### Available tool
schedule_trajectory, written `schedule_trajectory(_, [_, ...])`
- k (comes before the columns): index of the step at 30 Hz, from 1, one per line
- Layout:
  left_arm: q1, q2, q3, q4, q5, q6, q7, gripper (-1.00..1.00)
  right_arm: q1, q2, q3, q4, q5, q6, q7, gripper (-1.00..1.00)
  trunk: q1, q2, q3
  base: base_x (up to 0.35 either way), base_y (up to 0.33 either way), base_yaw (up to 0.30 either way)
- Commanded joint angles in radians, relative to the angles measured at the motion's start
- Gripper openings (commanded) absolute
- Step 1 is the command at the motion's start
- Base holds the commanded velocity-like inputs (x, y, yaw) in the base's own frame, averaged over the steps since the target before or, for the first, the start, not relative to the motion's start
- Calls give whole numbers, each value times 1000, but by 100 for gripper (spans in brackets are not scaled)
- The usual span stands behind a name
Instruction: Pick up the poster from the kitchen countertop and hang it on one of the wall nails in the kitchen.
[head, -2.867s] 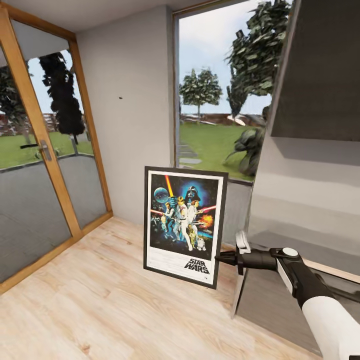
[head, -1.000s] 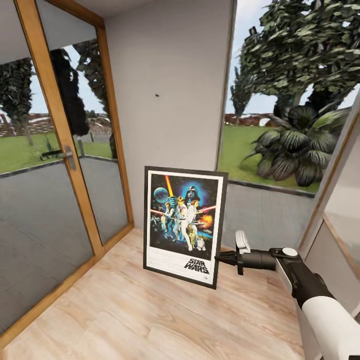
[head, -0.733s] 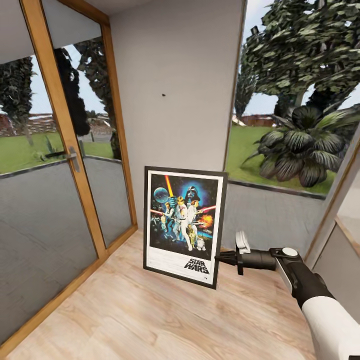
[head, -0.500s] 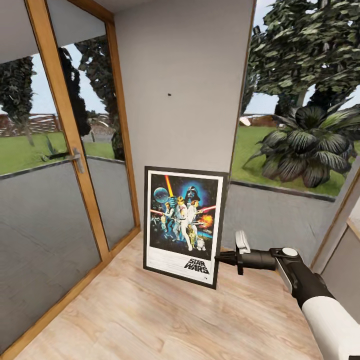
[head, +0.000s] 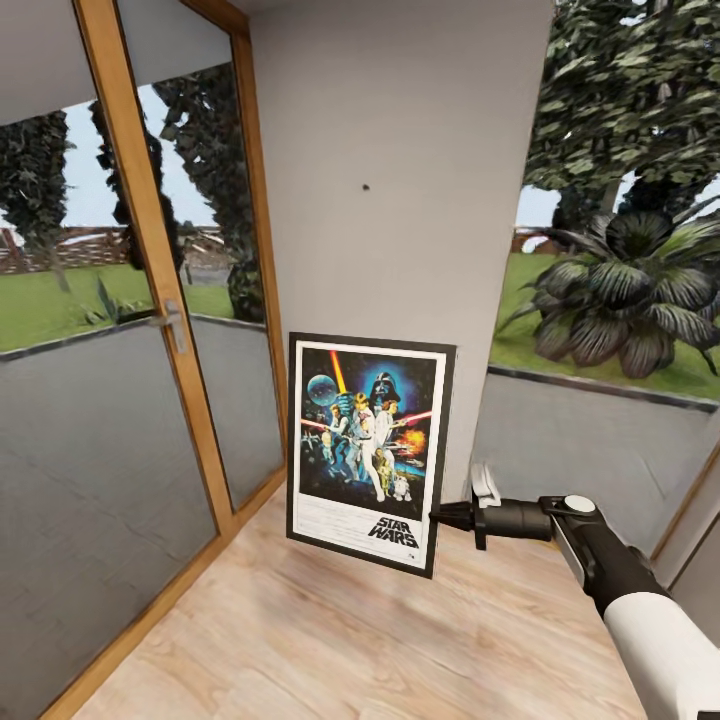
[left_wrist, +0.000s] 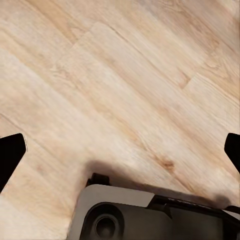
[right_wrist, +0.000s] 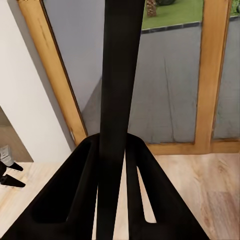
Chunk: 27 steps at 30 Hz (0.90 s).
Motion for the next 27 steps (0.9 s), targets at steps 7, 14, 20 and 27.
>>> schedule_trajectory(7, [0,0,3,0,0,-1,-7,100,-1,0,-1,0,-1,8,6,-100,1,-2,-1,195,314,0])
schedule_trajectory(14, [0,0,4,0,0,-1,-8,100,-1,0,-1,0,-1,8,6,-100,1,-2,-1,186,314,-25])
schedule_trajectory(20, [0,0,4,-1,0,-1,-8,100,-1,0,-1,0,-1,8,6,-100,1,-2,-1,184,315,-153])
schedule_trajectory(27, [0,0,4,0,0,-1,-8,100,-1,0,-1,0,-1,10,6,-100,1,-2,-1,182,315,-280])
